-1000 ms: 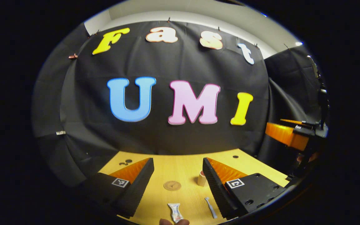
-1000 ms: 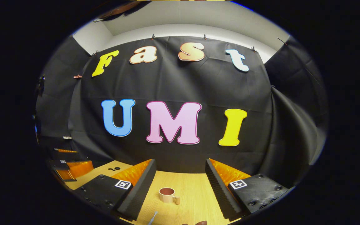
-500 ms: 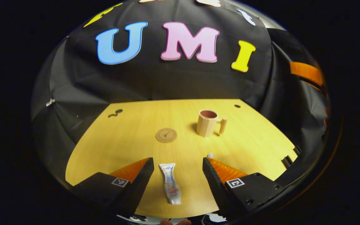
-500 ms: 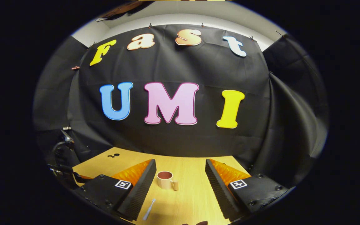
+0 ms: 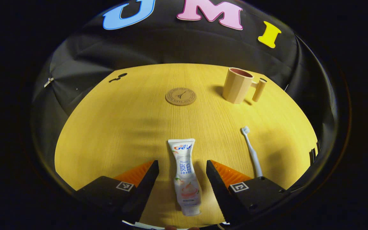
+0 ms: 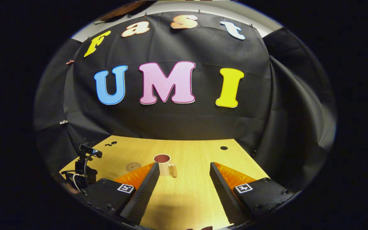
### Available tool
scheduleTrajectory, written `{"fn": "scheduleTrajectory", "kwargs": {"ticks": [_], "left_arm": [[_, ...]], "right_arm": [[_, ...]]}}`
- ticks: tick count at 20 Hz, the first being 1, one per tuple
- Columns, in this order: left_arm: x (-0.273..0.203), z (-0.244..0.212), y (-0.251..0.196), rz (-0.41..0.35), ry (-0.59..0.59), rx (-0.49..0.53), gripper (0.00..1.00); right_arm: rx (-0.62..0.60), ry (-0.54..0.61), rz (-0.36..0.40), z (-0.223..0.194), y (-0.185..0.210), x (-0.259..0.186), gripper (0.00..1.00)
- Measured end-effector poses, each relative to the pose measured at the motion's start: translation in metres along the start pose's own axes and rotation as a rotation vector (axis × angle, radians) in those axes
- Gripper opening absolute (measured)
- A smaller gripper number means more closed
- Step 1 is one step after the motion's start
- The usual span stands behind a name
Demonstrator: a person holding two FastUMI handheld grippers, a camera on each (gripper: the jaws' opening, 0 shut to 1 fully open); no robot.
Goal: Put the toothbrush and toothpaste on the desktop into the cup, then pick up the cup and place it on the coaster on the desktop.
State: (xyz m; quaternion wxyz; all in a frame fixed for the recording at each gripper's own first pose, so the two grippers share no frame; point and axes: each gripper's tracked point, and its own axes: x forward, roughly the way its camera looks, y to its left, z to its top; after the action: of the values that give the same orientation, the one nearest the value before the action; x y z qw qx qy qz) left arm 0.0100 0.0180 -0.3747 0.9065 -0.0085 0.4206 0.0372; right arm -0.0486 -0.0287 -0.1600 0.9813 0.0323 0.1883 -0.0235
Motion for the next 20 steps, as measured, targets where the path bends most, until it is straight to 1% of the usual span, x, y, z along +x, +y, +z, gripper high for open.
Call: {"fn": "scheduleTrajectory", "kwargs": {"ticks": [1, 2, 5, 8, 10, 12, 13, 14, 15, 16, 17, 18, 20], "left_arm": [[0.004, -0.003, -0.001, -0.01, 0.015, -0.002, 0.93], [0.006, -0.005, 0.0, -0.01, 0.023, 0.003, 0.9], [0.011, -0.004, 0.003, -0.003, 0.02, 0.054, 0.83], [0.011, -0.005, 0.001, -0.018, 0.016, 0.074, 0.72], [0.013, -0.004, 0.0, -0.013, 0.011, 0.073, 0.44], [0.01, -0.005, 0.005, -0.018, 0.006, 0.078, 0.39], [0.01, -0.005, 0.005, -0.021, 0.005, 0.079, 0.43], [0.011, -0.005, 0.004, -0.025, 0.003, 0.081, 0.34], [0.011, -0.003, 0.004, -0.028, 0.001, 0.08, 0.32], [0.01, -0.003, 0.005, -0.031, 0.0, 0.082, 0.28], [0.009, -0.002, 0.006, -0.034, -0.006, 0.081, 0.31], [0.008, -0.002, 0.008, -0.03, -0.008, 0.078, 0.22], [0.001, 0.0, 0.014, -0.022, -0.021, 0.057, 0.2]], "right_arm": [[0.003, 0.013, 0.003, -0.005, 0.002, 0.003, 0.97], [0.004, 0.024, 0.005, -0.01, 0.004, 0.006, 0.97], [0.015, 0.061, 0.015, -0.024, 0.011, 0.014, 0.97], [0.038, 0.109, 0.033, -0.04, 0.024, 0.025, 0.97], [0.05, 0.15, 0.045, -0.053, 0.034, 0.033, 0.98], [0.069, 0.211, 0.065, -0.069, 0.047, 0.04, 0.98], [0.082, 0.242, 0.078, -0.076, 0.054, 0.041, 0.98], [0.093, 0.275, 0.094, -0.083, 0.061, 0.043, 0.98], [0.093, 0.308, 0.108, -0.092, 0.068, 0.044, 0.98], [0.082, 0.343, 0.114, -0.101, 0.073, 0.045, 0.98], [0.062, 0.388, 0.12, -0.113, 0.076, 0.049, 0.99], [0.03, 0.439, 0.118, -0.126, 0.078, 0.051, 0.98], [-0.021, 0.515, 0.124, -0.15, 0.084, 0.056, 0.99]]}}
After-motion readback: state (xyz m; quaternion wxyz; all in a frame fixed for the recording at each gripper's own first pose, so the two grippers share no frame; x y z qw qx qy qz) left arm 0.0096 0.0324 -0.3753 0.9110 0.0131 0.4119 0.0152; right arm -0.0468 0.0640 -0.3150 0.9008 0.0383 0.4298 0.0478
